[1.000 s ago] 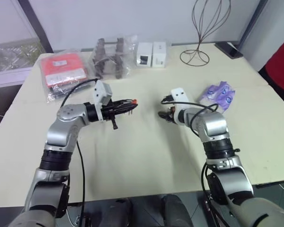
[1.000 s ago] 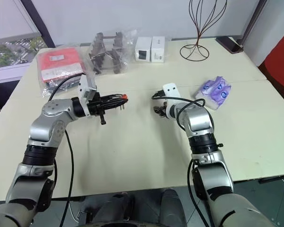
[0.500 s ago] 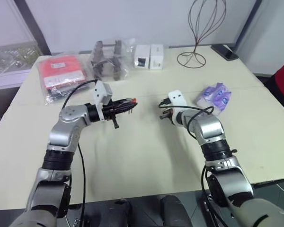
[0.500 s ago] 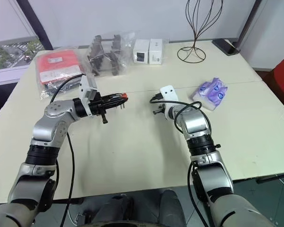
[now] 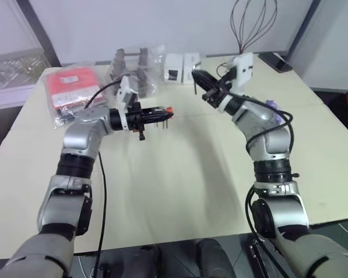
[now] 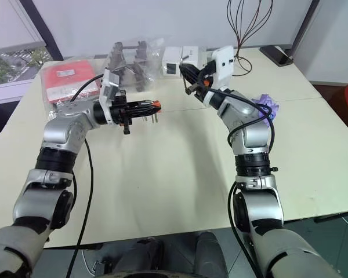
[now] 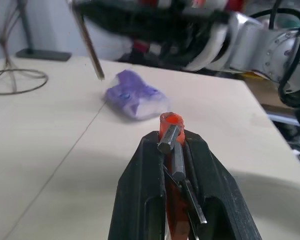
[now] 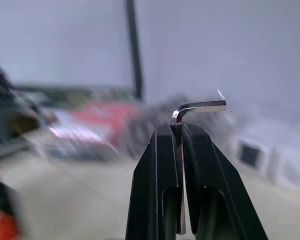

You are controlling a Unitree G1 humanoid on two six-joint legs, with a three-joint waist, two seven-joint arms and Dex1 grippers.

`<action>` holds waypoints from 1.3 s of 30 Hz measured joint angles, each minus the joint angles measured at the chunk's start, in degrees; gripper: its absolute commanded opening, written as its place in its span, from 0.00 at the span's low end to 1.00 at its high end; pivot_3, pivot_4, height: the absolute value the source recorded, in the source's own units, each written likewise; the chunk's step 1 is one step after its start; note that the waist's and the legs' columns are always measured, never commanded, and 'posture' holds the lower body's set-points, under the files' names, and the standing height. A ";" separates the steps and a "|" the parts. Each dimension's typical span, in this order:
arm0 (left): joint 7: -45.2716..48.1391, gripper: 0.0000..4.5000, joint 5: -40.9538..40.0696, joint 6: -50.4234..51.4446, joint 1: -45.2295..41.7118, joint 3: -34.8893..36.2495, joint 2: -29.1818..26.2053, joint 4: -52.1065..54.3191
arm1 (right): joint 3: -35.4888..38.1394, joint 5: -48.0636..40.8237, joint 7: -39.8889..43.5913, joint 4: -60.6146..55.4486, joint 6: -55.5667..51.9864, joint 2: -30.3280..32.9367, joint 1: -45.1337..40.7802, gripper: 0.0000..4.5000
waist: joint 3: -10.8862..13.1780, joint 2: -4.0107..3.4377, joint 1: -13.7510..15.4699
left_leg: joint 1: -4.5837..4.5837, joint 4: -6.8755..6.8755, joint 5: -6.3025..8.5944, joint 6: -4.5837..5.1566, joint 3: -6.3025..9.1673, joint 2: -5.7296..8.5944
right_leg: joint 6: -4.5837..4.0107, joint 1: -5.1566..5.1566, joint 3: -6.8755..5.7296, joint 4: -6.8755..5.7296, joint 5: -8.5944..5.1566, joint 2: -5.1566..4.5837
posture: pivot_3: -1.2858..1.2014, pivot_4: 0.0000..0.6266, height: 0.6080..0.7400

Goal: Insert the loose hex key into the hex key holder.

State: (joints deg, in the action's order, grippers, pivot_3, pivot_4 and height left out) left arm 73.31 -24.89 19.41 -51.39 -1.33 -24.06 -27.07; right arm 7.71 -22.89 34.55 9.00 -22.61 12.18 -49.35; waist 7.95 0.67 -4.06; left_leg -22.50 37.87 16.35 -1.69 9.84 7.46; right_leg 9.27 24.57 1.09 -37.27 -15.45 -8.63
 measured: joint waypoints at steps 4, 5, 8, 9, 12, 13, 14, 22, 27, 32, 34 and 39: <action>1.68 0.00 1.47 -2.29 -2.65 -0.14 1.61 -6.45 | 0.96 -4.99 -0.20 -3.96 -2.95 -0.94 0.12 0.01 | 0.01 -0.01 0.09 | -0.01 0.01 0.00 0.00 0.00 0.01 | 0.00 0.02 0.00 -0.02 0.00 0.00 | 0.52 0.24 1.00; 1.87 0.00 1.91 -3.11 -3.89 -0.13 2.16 -8.33 | 0.99 -5.95 -0.38 -4.95 -3.59 -1.25 0.15 0.01 | 0.01 -0.01 0.21 | -0.03 0.02 0.00 0.00 0.01 0.02 | 0.00 0.02 0.00 -0.02 0.00 -0.01 | 0.52 0.24 1.00; 2.18 0.00 2.86 -5.49 -7.29 -0.05 3.57 -12.35 | 0.56 -7.95 -0.79 -7.70 -5.07 -1.92 0.29 0.01 | 0.01 -0.01 0.33 | -0.04 0.04 0.00 0.00 0.01 0.04 | 0.00 0.01 0.00 -0.02 0.00 -0.03 | 0.52 0.24 1.00; 2.22 0.00 3.03 -6.15 -8.12 -0.02 3.99 -13.23 | 0.45 -8.35 -1.01 -8.39 -5.45 -1.98 0.46 0.01 | 0.01 -0.01 0.35 | -0.04 0.03 0.00 0.00 0.01 0.04 | 0.01 0.01 0.00 -0.01 0.00 -0.02 | 0.52 0.24 1.00; 2.57 0.00 3.20 -7.60 -9.39 0.07 4.85 -15.18 | 0.01 -9.39 -1.50 -10.27 -6.51 -2.03 2.04 0.01 | 0.01 -0.01 0.17 | -0.03 0.02 0.00 0.00 0.01 0.03 | 0.01 0.02 0.01 -0.03 0.00 -0.02 | 0.52 0.24 1.00; 2.64 0.00 3.24 -7.77 -9.50 0.08 5.05 -15.77 | -0.34 -9.47 -1.63 -10.69 -6.99 -2.05 2.59 0.01 | 0.01 -0.01 0.14 | -0.03 0.01 0.00 0.00 0.01 0.03 | 0.01 0.03 0.01 -0.04 0.00 -0.01 | 0.52 0.24 1.00; 2.69 0.00 3.34 -7.96 -9.51 0.08 5.32 -16.15 | -0.70 -9.56 -1.72 -11.19 -7.21 -2.10 3.21 0.01 | 0.01 -0.01 0.09 | -0.03 0.01 0.00 0.00 0.00 0.03 | 0.01 0.05 0.01 -0.05 0.00 -0.01 | 0.52 0.24 1.00; 2.43 0.00 3.69 -9.67 -10.28 0.71 5.78 -17.86 | -1.41 -9.96 -2.35 -11.30 -7.85 -2.12 3.67 0.01 | 0.01 -0.01 0.19 | -0.04 0.02 0.00 0.01 0.00 0.03 | 0.01 0.05 0.02 -0.06 0.00 -0.02 | 0.52 0.24 1.00; 1.91 0.00 3.70 -9.90 -10.30 1.07 6.10 -17.86 | -1.82 -9.94 -2.45 -11.22 -7.80 -2.12 3.96 0.01 | 0.01 -0.01 0.16 | -0.04 0.02 0.00 0.01 0.00 0.04 | 0.01 0.05 0.02 -0.06 0.00 -0.02 | 0.52 0.24 1.00; 1.51 0.00 3.69 -9.90 -10.30 1.31 6.10 -17.86 | -1.81 -9.89 -2.48 -10.87 -7.38 -2.10 4.41 0.01 | 0.01 -0.01 0.13 | -0.04 0.02 0.00 0.01 0.00 0.03 | 0.01 0.05 0.02 -0.06 0.00 -0.02 | 0.52 0.24 1.00; 1.48 0.00 3.69 -9.90 -10.31 1.74 6.10 -17.85 | -1.81 -9.88 -2.48 -10.82 -7.19 -2.09 4.41 0.01 | 0.01 -0.01 0.13 | -0.04 0.02 0.00 0.01 0.00 0.03 | 0.01 0.05 0.02 -0.06 0.00 -0.02 | 0.52 0.24 1.00; 1.44 0.00 3.75 -9.70 -10.33 2.26 6.09 -17.86 | -1.81 -9.87 -2.29 -9.97 -6.52 -2.06 4.40 0.01 | 0.01 -0.01 0.15 | -0.04 0.02 0.00 0.01 0.00 0.03 | 0.01 0.05 0.02 -0.06 0.00 -0.02 | 0.52 0.24 1.00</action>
State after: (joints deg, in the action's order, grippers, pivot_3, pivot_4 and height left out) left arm 74.75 -21.15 9.71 -61.72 0.93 -17.98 -44.93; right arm 5.90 -32.76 32.26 -0.97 -29.12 10.12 -44.94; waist 7.96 0.66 -3.91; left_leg -22.53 37.89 16.35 -1.68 9.85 7.49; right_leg 9.27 24.62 1.11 -37.33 -15.45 -8.64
